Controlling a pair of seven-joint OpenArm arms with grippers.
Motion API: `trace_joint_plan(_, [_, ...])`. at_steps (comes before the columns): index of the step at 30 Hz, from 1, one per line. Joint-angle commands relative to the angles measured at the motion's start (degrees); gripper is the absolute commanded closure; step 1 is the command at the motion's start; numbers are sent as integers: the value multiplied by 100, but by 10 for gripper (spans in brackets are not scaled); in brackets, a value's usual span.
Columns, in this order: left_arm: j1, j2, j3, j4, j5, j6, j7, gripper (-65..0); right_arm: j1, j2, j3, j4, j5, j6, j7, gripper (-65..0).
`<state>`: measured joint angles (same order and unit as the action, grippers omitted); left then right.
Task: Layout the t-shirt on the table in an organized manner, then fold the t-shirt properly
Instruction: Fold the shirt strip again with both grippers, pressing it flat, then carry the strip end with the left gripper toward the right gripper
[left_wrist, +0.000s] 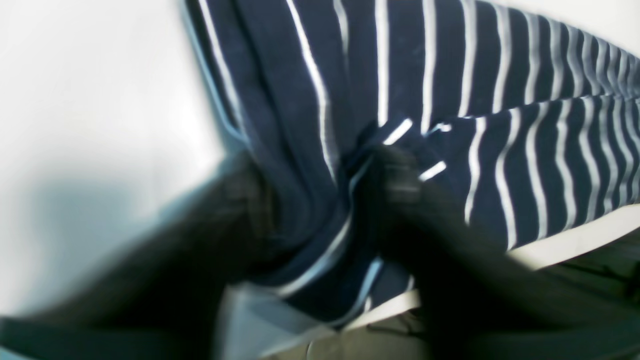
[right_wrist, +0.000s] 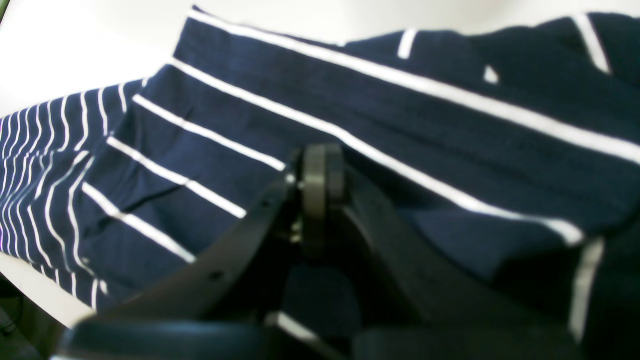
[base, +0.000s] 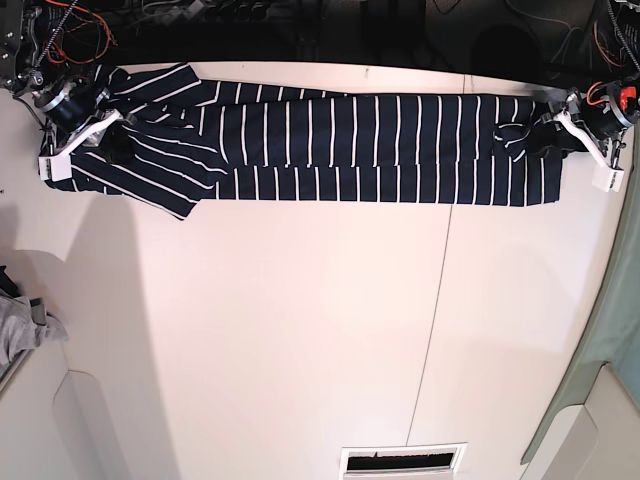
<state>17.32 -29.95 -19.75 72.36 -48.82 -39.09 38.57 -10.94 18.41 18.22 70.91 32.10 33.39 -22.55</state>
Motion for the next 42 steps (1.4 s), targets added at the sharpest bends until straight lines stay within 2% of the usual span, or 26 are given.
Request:
trace_joint_plan(1, [-17, -116, -31, 66, -157, -91, -61, -65, -4, 79, -2, 11, -103, -57, -125, 0])
trace_joint_plan(2, [-17, -116, -31, 68, -186, -91, -61, 0, -4, 79, -2, 11, -103, -57, -125, 0])
trace_joint_plan(10, [-33, -151, -160, 544, -199, -91, 0, 0, -7, 79, -2, 11, -103, -57, -151, 0])
trace_joint_plan(13, [-13, -146, -170, 1119, -256, -91, 450, 0, -4, 79, -2, 11, -101, -57, -146, 0])
trace_joint_plan(17, [17, -96, -168, 2140, -1093, -91, 1220, 0, -2, 79, -2, 11, -105, -59, -144, 0])
trace_joint_plan(21, [9, 278, -11, 3036, -1185, -91, 1268, 0, -2, 79, -2, 11, -127, -59, -144, 0])
trace_joint_plan(25, [-2, 684, 636, 3434, -1003, -91, 1268, 0, 33, 79, -2, 11, -129, -61, -146, 0])
trace_joint_plan(27, [-2, 918, 1075, 3445, -765, -91, 1161, 0, 48, 79, -2, 11, -129, -61, -146, 0])
trace_joint_plan(31, [-31, 1386, 1867, 3432, 195, -91, 686, 0, 92, 79, -2, 11, -127, -59, -146, 0])
trace_joint_plan(35, [-48, 1847, 2251, 3248, 671, -91, 557, 0, 92, 79, -2, 11, -127, -61, -146, 0])
trace_joint_plan(36, [-50, 1910, 2310, 3200, 704, -91, 540, -24, 92, 79, -2, 11, -129, -61, -146, 0])
trace_joint_plan(40, [-92, 2170, 2402, 3023, 798, -91, 407, -279, 92, 79, -2, 11, -125, -61, -146, 0])
trace_joint_plan(42, [-173, 2317, 2402, 2889, 796, -91, 407, -341, 92, 79, -2, 11, -122, -61, -146, 0])
